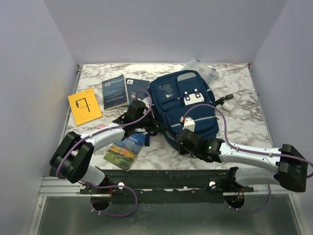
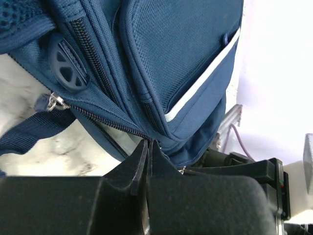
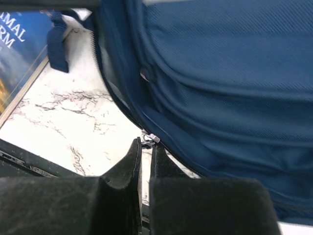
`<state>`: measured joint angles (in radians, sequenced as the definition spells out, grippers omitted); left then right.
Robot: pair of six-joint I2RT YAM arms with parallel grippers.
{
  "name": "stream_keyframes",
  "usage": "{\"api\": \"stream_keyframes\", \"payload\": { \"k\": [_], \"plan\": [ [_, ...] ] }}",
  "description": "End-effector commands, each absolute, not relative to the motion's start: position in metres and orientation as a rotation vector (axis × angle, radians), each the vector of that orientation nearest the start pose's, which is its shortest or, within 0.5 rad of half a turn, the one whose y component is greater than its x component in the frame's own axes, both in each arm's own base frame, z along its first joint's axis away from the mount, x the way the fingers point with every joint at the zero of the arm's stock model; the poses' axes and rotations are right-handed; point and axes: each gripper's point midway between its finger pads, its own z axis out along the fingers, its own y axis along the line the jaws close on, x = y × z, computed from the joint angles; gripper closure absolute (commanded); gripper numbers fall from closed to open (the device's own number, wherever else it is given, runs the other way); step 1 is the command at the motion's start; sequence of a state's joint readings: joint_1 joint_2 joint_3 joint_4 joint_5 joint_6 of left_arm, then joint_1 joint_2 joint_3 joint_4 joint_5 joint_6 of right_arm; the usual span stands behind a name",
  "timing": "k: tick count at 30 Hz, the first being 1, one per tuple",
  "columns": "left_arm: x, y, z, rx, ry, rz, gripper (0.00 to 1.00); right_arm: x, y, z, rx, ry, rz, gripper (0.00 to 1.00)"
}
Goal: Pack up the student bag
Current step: Unzip the student bag at the center of the board.
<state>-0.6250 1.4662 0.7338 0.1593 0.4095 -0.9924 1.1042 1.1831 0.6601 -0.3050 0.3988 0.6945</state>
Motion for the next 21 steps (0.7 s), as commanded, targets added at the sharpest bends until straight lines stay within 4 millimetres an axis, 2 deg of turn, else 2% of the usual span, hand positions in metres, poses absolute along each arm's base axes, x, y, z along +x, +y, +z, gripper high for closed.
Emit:
{"api": "stream_keyframes", "payload": {
  "k": [1, 5, 9, 11, 15, 16, 19, 21],
  "plan": [
    [0.277, -0.279, 0.144, 0.009, 2.326, -1.07, 1.0, 0.169, 0.221, 0.065, -0.144, 2.444, 0.246, 0.99],
    [0.28, -0.265, 0.146, 0.065, 2.34, -0.975, 1.0, 0.162, 0.18, 0.058, 0.013, 2.474, 0.06, 0.99],
    [0.28, -0.253, 0.146, 0.026, 2.36, -0.975, 1.0, 0.165, 0.168, 0.072, 0.141, 2.415, 0.08, 0.99],
    [0.279, -0.25, 0.148, 0.012, 2.351, -0.97, 1.0, 0.169, 0.171, 0.077, 0.133, 2.379, 0.126, 0.99],
    [0.268, -0.25, 0.152, -0.015, 2.345, -1.014, 1.0, 0.172, 0.211, 0.099, -0.054, 2.332, 0.355, 0.99],
    [0.264, -0.253, 0.155, 0.004, 2.329, -1.048, 0.91, 0.172, 0.218, 0.103, -0.071, 2.325, 0.396, 0.99],
    [0.248, -0.263, 0.166, 0.131, 2.248, -1.122, 0.52, 0.174, 0.231, 0.109, -0.124, 2.302, 0.454, 0.99],
    [0.234, -0.269, 0.175, 0.241, 2.196, -1.146, 0.33, 0.172, 0.237, 0.116, -0.155, 2.3, 0.482, 0.99]
  ]
}}
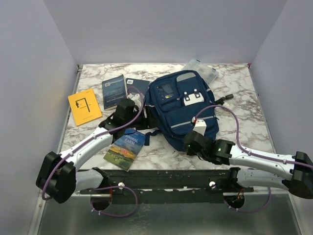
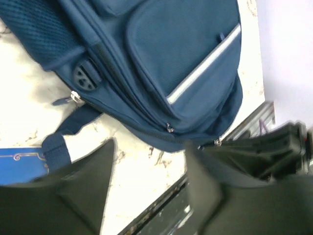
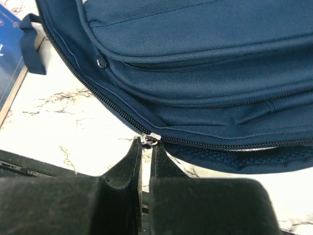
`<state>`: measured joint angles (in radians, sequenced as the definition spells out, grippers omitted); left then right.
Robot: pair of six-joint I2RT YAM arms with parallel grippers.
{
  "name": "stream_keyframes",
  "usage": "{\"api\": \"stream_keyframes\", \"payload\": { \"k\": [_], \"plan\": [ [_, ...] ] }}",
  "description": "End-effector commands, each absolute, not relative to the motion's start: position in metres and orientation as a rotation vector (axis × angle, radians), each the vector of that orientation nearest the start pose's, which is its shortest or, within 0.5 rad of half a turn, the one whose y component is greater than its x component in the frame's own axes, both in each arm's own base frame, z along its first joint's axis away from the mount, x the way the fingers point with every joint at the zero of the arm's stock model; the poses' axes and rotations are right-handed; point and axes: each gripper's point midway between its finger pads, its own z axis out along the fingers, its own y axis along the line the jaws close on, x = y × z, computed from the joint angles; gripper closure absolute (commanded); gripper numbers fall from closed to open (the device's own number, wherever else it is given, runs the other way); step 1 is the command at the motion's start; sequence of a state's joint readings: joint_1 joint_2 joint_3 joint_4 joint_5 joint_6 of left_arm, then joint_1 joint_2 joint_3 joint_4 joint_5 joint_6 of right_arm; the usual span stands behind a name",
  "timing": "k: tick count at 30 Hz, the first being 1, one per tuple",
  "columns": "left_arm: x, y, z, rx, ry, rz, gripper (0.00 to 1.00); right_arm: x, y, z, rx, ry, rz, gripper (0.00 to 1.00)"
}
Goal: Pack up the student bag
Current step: Unzip the student bag at the center of the board.
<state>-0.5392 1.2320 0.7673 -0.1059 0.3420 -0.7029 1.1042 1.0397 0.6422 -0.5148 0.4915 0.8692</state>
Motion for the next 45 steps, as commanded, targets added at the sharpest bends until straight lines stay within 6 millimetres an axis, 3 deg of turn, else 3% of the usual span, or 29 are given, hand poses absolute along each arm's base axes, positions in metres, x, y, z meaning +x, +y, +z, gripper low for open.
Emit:
{"api": "stream_keyframes", "payload": {
  "k": [1, 2, 4, 10, 13, 19, 24, 26, 31, 35, 38, 42, 45],
  "plan": [
    [0.228, -0.27, 0.178, 0.284, 2.166, -1.144, 0.26, 0.171, 0.242, 0.12, -0.182, 2.288, 0.52, 0.99],
    [0.222, -0.273, 0.179, 0.319, 2.144, -1.15, 0.19, 0.17, 0.246, 0.122, -0.21, 2.27, 0.551, 0.99],
    [0.214, -0.276, 0.18, 0.312, 2.137, -1.189, 0.15, 0.171, 0.252, 0.128, -0.242, 2.224, 0.596, 0.99],
    [0.196, -0.289, 0.157, -0.199, 2.37, -1.457, 0.31, 0.175, 0.262, 0.14, -0.278, 2.193, 0.618, 0.99],
    [0.196, -0.296, 0.153, -0.379, 2.406, -1.511, 0.32, 0.173, 0.268, 0.139, -0.304, 2.208, 0.629, 0.99],
    [0.211, -0.312, 0.157, -0.368, 2.398, -1.509, 0.22, 0.167, 0.275, 0.141, -0.333, 2.205, 0.692, 0.99],
    [0.208, -0.33, 0.139, -0.326, 2.477, -1.496, 0.22, 0.165, 0.269, 0.145, -0.312, 2.201, 0.698, 0.99],
    [0.206, -0.338, 0.133, -0.272, 2.499, -1.49, 0.27, 0.163, 0.271, 0.145, -0.325, 2.185, 0.733, 0.99],
    [0.205, -0.352, 0.139, -0.143, 2.478, -1.494, 0.65, 0.152, 0.278, 0.143, -0.365, 2.2, 0.803, 0.99],
    [0.214, -0.344, 0.156, -0.06, 2.384, -1.44, 0.84, 0.151, 0.272, 0.136, -0.378, 2.242, 0.754, 0.99],
    [0.222, -0.332, 0.162, 0.019, 2.361, -1.296, 1.0, 0.152, 0.262, 0.132, -0.37, 2.254, 0.702, 0.99],
    [0.233, -0.31, 0.171, 0.233, 2.37, -1.087, 1.0, 0.157, 0.235, 0.121, -0.246, 2.307, 0.555, 0.99],
    [0.235, -0.292, 0.173, 0.38, 2.391, -1.073, 1.0, 0.154, 0.222, 0.106, -0.172, 2.343, 0.515, 0.99]
  ]
}}
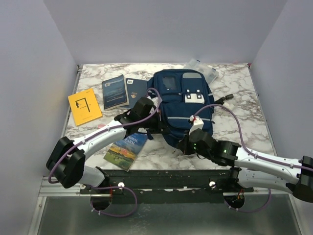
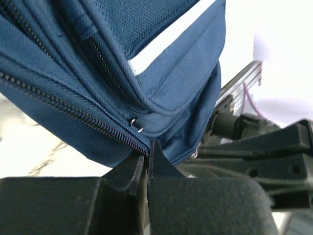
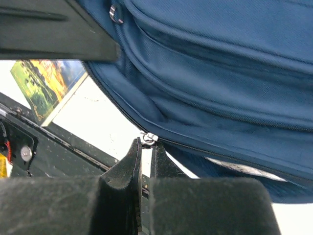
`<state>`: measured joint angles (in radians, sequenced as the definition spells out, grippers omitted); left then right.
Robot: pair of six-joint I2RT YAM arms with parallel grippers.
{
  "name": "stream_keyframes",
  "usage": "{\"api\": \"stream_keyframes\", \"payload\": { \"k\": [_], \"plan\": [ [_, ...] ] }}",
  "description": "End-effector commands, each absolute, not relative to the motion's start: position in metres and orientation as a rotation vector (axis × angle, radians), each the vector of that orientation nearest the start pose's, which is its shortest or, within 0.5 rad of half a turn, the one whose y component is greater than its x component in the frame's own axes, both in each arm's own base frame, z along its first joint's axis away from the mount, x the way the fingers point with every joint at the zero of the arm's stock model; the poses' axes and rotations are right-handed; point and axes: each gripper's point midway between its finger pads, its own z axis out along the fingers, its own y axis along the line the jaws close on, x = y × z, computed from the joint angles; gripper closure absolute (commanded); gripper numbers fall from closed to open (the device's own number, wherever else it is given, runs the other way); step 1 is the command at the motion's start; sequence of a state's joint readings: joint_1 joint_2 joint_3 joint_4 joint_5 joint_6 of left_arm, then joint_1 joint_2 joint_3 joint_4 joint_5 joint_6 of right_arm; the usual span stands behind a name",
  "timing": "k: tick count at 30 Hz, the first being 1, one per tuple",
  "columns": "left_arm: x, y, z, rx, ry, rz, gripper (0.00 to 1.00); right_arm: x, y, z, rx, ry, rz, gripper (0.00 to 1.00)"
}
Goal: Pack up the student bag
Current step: Unzip the student bag at the center of the board.
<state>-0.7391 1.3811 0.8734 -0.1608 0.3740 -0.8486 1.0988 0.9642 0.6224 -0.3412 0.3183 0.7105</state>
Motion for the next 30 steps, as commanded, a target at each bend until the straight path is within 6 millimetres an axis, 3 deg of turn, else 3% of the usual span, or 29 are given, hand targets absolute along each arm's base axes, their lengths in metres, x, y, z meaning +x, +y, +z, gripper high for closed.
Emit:
{"api": "stream_keyframes", "payload": {
  "k": [1, 6, 11, 17, 19, 21, 24, 28, 30],
  "plan": [
    [0.24, -0.283, 0.172, 0.384, 2.407, -1.069, 1.0, 0.152, 0.221, 0.103, -0.148, 2.354, 0.525, 0.99],
    [0.255, -0.253, 0.168, 0.346, 2.437, -1.066, 1.0, 0.148, 0.203, 0.081, -0.02, 2.403, 0.465, 0.99],
    [0.259, -0.251, 0.171, 0.337, 2.448, -1.089, 1.0, 0.151, 0.154, 0.059, 0.228, 2.419, 0.179, 0.99],
    [0.266, -0.248, 0.161, 0.304, 2.495, -1.038, 1.0, 0.164, 0.133, 0.053, 0.434, 2.326, 0.032, 0.99],
    [0.268, -0.242, 0.153, 0.263, 2.541, -0.964, 1.0, 0.171, 0.142, 0.06, 0.391, 2.305, 0.063, 0.99],
    [0.264, -0.241, 0.145, 0.243, 2.57, -0.914, 0.98, 0.175, 0.168, 0.069, 0.241, 2.306, 0.195, 0.99],
    [0.253, -0.247, 0.139, 0.24, 2.569, -0.899, 0.77, 0.176, 0.204, 0.091, 0.067, 2.253, 0.44, 0.99],
    [0.237, -0.247, 0.138, 0.162, 2.546, -0.963, 0.42, 0.176, 0.216, 0.112, 0.041, 2.188, 0.567, 0.99],
    [0.226, -0.249, 0.139, 0.122, 2.543, -1.013, 0.3, 0.175, 0.222, 0.115, 0.04, 2.182, 0.605, 0.99]
  ]
}}
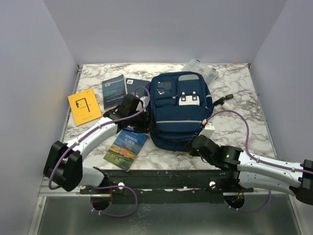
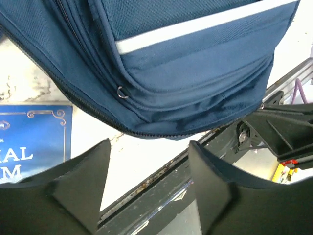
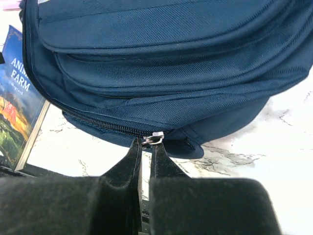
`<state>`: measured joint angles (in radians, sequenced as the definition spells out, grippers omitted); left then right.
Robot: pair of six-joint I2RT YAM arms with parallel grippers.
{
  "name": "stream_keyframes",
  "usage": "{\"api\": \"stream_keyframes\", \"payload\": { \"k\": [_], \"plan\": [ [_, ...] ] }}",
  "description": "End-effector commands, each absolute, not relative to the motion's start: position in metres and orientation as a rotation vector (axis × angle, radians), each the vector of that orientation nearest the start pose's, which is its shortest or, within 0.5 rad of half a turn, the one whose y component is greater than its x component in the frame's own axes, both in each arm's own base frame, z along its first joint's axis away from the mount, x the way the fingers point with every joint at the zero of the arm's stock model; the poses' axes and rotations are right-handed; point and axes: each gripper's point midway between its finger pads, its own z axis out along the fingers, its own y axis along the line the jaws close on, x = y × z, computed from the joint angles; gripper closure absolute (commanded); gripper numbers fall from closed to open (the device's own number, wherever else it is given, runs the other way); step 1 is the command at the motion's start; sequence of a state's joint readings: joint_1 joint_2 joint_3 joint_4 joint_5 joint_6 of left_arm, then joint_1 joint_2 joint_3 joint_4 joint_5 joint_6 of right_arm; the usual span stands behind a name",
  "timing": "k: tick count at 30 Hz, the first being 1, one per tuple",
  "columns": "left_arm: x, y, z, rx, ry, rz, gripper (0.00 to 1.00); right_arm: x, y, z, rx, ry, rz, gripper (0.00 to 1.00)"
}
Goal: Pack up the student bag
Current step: Unzip the student bag at the center of the board.
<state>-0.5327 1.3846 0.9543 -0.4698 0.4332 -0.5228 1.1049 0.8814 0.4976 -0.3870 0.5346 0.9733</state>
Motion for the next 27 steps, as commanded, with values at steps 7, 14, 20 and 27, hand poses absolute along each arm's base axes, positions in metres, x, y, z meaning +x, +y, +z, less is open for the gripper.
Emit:
{"api": "stream_keyframes", "payload": {
  "k": [7, 14, 20, 27],
  "plan": [
    [0.182, -0.284, 0.158, -0.074, 2.534, -1.249, 0.06, 0.172, 0.232, 0.109, 0.036, 2.215, 0.645, 0.99],
    [0.18, -0.309, 0.142, -0.677, 2.514, -1.524, 0.05, 0.165, 0.232, 0.107, 0.014, 2.226, 0.682, 0.99],
    [0.194, -0.312, 0.121, -1.02, 2.451, -1.567, 0.14, 0.161, 0.235, 0.107, 0.004, 2.23, 0.717, 0.99],
    [0.211, -0.32, 0.111, -0.995, 2.444, -1.501, 0.37, 0.158, 0.237, 0.1, -0.043, 2.249, 0.711, 0.99]
  ]
}}
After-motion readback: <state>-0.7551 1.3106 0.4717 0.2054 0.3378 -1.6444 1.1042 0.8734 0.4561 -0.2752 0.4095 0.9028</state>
